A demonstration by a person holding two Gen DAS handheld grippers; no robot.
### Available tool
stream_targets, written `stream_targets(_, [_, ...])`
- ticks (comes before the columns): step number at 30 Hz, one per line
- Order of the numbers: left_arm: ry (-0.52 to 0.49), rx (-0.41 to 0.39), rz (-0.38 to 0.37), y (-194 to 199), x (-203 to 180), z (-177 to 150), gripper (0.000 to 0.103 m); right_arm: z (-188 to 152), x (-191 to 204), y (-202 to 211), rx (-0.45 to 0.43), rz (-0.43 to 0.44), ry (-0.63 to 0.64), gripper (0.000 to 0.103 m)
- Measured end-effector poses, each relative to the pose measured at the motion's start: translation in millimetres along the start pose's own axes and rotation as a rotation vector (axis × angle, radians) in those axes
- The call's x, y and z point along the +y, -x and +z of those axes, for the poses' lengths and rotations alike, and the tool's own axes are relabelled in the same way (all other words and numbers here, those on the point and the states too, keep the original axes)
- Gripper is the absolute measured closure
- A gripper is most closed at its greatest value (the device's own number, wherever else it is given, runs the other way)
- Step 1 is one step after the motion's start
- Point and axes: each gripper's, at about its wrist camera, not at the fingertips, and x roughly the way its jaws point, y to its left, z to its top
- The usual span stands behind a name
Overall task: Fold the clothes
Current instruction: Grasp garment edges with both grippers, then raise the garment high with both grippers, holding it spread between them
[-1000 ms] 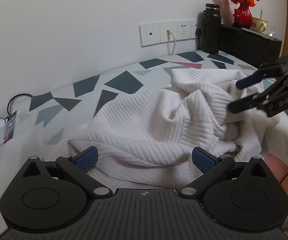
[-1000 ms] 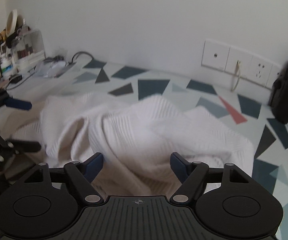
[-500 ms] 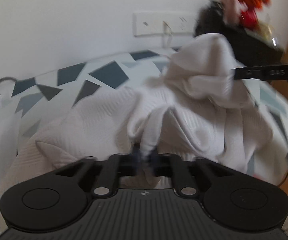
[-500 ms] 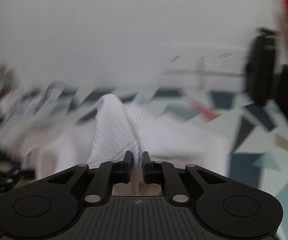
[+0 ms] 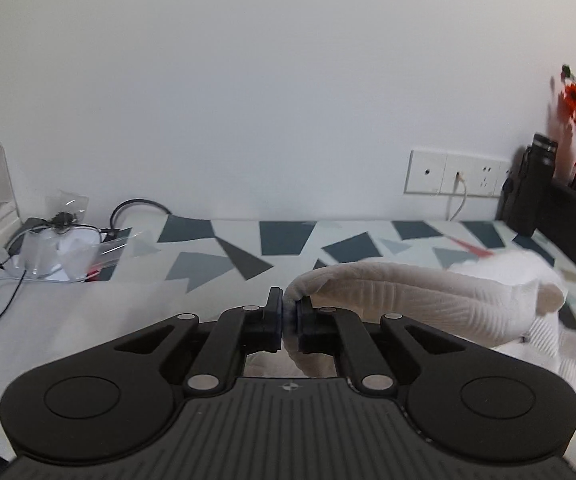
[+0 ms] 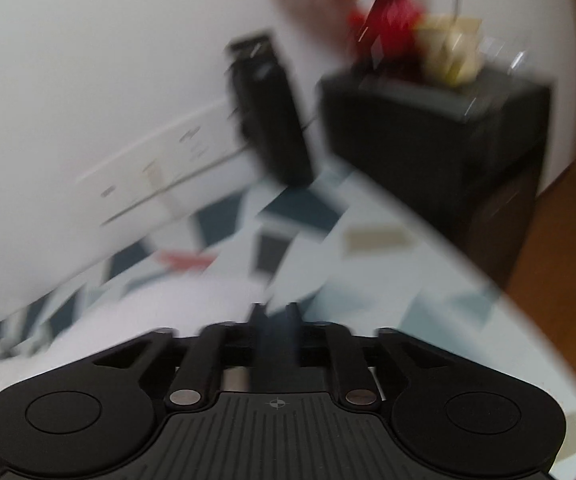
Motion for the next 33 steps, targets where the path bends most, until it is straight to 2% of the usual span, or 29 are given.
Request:
stream_targets(2, [0.028,0.013,-0.006,-1,1,-6,0.096,-11,-3,-5,0.056,0.097,-0.029,0.064])
stream_targets(3, [0.042,0.017,-0.007,-1,2,-8,0.096,-13,-3,-9,0.070,0.118,-0.051,0.060])
stream_targets(5, [0.065,0.016,-0.002,-1,3,-10,0.096,-15,-2,-21,0.084,0.136,-0.102,0.056])
stream_targets(11, [0.070,0.004,0.009,9,3,-8,0.096,-20,1,-55,0.127,0.192,-0.254,0.056])
stream_targets(17, [0.084,0.014,0.033,14,-1,-13,0.096,-11,-5,-97,0.151,0.182,-0.308,0.055])
stream_targets(18, [0.090,0.013,0.036,14,-1,-13,0.096,-9,-3,-102,0.168,0.190,-0.311,0.060])
stream_targets(19, [0.097,0.010,0.037,15,-1,-13,0.096,-8,-1,-106,0.188,0.200,-0.311,0.074])
stream_targets(20, [0.105,0.007,0.039,15,0,-13,0.096,-5,4,-106,0.194,0.203,-0.295,0.081])
stream_targets(22, [0.118,-0.005,0.042,17,1,-10,0.096,1,17,-94,0.149,0.202,-0.227,0.091])
stream_targets(25, [0.126,-0.044,0.045,19,6,2,0.096,13,41,-63,0.026,0.216,-0.120,0.097])
stream_targets(29, [0.138,-0.106,0.045,20,16,21,0.096,31,70,-10,-0.141,0.277,-0.057,0.097])
stream_targets(33, [0.190,-0.169,0.031,23,29,41,0.097,49,93,48,-0.282,0.314,0.009,0.097])
